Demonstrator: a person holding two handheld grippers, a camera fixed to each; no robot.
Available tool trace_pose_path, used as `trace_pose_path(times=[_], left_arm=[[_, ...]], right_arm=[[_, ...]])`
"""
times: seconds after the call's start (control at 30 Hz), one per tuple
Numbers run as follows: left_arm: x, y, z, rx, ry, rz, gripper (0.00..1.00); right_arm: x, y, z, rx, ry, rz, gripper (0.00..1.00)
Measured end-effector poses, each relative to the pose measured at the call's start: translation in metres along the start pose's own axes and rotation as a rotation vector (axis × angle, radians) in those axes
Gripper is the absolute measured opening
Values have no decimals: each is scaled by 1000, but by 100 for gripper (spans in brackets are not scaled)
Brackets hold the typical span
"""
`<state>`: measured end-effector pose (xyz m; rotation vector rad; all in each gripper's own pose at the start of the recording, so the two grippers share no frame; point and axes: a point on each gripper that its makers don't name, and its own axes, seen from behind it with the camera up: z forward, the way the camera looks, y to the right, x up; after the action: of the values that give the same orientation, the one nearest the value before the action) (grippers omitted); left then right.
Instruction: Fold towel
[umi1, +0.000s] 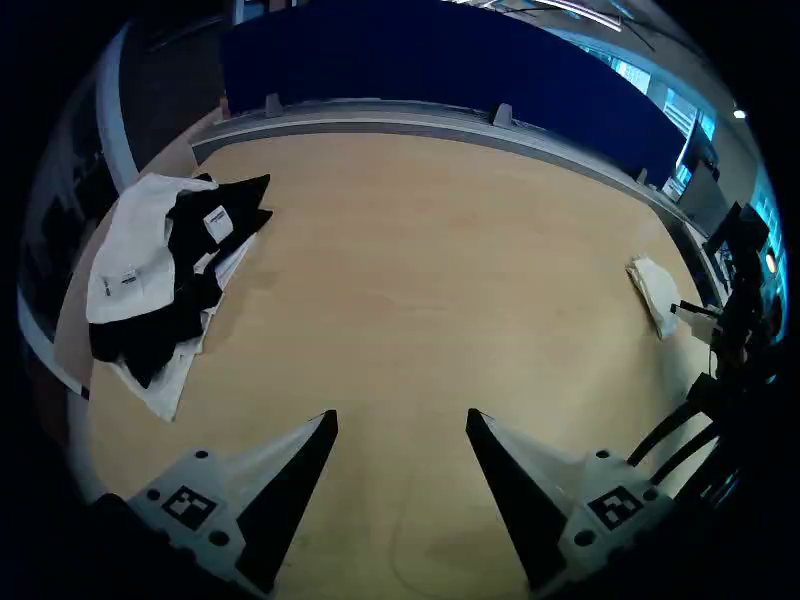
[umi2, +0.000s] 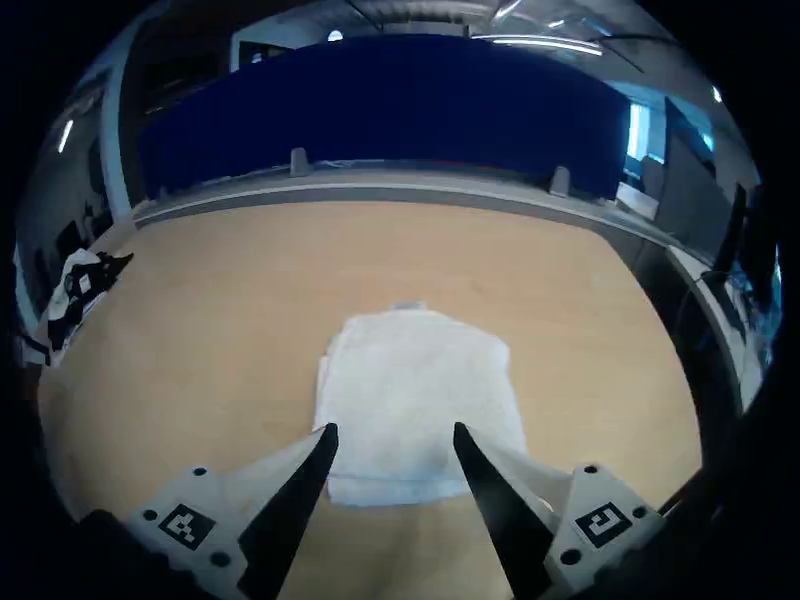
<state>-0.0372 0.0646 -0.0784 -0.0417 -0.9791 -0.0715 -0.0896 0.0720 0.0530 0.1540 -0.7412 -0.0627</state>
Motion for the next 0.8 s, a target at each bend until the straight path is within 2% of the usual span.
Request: trace_pose_path(times=[0.17, 0.5, 0.67, 0.8], left_arm=[[0, 1, 2, 0, -2, 5, 96], [3, -1, 2, -1, -2, 5, 96], [4, -2, 3, -1, -3, 3, 96], [6, -3, 4, -1, -3, 1, 96]], right_arm=[[-14, 9, 5, -32, -34, -12, 89], [-32, 5, 14, -39, -80, -4, 89], [-19, 4, 11, -38, -59, 8, 89], [6, 6, 11, -42, -13, 13, 89]])
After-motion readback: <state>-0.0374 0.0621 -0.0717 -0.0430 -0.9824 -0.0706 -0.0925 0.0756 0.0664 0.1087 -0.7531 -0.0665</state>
